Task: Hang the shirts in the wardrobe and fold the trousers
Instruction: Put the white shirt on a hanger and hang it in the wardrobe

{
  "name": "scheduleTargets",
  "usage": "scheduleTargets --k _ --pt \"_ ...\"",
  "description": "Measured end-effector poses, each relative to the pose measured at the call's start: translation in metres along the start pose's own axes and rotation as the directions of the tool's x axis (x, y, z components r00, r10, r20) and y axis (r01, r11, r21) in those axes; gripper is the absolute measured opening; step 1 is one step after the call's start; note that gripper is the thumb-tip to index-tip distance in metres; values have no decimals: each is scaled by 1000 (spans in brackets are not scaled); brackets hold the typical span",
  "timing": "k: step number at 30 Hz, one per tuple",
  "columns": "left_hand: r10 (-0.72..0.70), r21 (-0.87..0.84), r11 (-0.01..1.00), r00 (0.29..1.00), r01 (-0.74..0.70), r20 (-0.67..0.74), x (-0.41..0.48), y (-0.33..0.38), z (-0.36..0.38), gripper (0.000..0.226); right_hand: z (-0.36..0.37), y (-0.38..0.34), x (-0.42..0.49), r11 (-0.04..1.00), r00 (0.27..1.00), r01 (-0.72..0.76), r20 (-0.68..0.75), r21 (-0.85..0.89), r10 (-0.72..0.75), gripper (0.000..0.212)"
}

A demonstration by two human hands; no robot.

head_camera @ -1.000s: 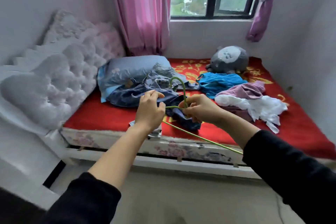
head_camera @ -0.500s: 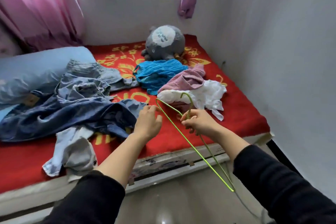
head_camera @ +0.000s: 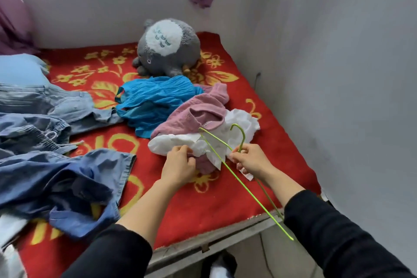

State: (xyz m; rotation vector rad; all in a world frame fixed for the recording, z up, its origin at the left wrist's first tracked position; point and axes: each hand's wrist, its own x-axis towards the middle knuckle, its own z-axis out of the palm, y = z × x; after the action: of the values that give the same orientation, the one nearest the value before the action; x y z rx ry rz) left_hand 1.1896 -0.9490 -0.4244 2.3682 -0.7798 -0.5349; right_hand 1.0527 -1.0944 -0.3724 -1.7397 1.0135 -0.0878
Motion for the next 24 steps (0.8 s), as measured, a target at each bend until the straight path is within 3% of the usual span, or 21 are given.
scheduleTargets --k 7,11,13,17,19,21,24 --pt "-234 31 972 966 232 110 98 -6 66 32 -26 19 135 979 999 8 -44 -202 -18 14" --pt "-303 43 953 948 300 96 133 -20 93 42 -17 41 189 972 996 14 -87 -233 -36 17" --pt "-299 104 951 953 293 48 151 -32 102 52 -8 55 207 977 996 21 -77 -214 -38 12" --pt "-181 396 904 983 159 19 191 -64 113 72 13 94 232 974 999 34 -16 -225 -38 11" --pt "-106 490 868 994 80 25 206 -82 115 63 22 111 237 974 999 46 25 -224 -42 12" --pt "-74 491 870 997 46 38 216 -94 111 37 28 120 237 968 995 91 59 -233 -79 14" --pt "24 284 958 998 -41 60 215 -93 97 15 35 115 234 965 986 147 105 -215 -127 11"
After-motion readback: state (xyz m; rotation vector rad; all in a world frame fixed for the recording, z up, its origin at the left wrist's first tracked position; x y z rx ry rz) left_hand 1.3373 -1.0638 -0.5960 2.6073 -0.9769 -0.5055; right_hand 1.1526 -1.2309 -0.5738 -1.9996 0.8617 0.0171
